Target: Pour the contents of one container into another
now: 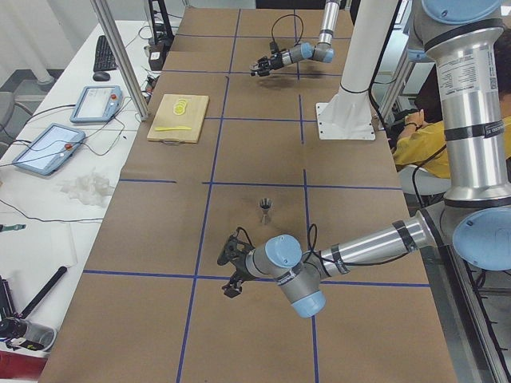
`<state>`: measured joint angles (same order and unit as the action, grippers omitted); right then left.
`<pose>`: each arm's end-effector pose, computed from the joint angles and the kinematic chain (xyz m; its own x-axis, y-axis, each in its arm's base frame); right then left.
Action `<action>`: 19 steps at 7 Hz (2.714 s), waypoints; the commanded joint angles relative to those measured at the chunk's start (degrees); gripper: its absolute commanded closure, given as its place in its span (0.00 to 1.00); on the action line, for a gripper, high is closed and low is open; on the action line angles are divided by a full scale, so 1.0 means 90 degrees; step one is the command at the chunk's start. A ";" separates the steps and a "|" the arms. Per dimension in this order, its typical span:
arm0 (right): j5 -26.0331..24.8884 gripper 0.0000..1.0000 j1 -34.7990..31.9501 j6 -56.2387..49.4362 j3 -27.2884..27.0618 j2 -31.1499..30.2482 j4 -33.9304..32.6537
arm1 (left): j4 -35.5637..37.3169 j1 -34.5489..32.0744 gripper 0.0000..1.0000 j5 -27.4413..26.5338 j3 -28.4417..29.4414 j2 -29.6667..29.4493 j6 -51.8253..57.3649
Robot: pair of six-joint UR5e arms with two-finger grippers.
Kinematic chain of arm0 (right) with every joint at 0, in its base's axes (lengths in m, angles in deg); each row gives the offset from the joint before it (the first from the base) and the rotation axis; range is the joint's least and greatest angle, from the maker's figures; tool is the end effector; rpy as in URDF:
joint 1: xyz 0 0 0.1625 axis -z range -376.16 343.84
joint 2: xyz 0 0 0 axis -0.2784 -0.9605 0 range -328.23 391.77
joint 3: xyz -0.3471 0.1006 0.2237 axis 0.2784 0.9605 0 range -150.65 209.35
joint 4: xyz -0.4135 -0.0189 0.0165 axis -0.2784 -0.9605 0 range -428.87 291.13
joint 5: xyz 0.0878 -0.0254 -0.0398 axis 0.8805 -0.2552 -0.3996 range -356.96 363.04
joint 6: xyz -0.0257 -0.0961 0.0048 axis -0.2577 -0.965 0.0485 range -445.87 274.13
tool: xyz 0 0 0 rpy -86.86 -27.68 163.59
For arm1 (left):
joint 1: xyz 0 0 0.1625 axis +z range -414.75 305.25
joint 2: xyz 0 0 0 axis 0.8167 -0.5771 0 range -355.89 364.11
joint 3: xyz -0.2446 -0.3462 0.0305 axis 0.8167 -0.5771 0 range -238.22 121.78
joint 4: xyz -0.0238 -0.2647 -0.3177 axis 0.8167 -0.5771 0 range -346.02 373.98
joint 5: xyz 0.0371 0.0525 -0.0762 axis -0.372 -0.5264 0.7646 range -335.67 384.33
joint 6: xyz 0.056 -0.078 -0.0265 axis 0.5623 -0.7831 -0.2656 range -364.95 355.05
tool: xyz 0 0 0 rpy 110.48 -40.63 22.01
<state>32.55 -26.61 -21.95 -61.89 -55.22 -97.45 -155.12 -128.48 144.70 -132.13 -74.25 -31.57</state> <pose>-0.4512 -0.3068 0.4872 0.7461 -0.0827 0.6607 -0.6024 0.3389 0.7227 0.0298 -0.3985 0.7370 0.7199 0.2866 -0.6321 0.1650 0.8139 0.5570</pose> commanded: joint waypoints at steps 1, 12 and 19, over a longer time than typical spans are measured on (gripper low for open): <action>-0.0018 1.00 0.0096 0.0018 0.0118 -0.0363 0.0431 | 0.0098 -0.0079 0.01 0.0142 -0.0068 -0.0033 0.0018; -0.0037 0.91 0.0497 0.0028 0.0304 -0.0384 0.0451 | 0.0098 -0.0079 0.01 0.0113 -0.0294 0.0055 -0.0060; -0.0027 0.40 0.0507 0.0018 0.0314 -0.0530 0.0852 | 0.0098 -0.0079 0.01 0.0113 -0.0313 0.0064 -0.0070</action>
<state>32.30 -22.05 -21.78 -59.07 -59.92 -89.82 -154.24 -129.20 145.71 -134.87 -73.74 -32.19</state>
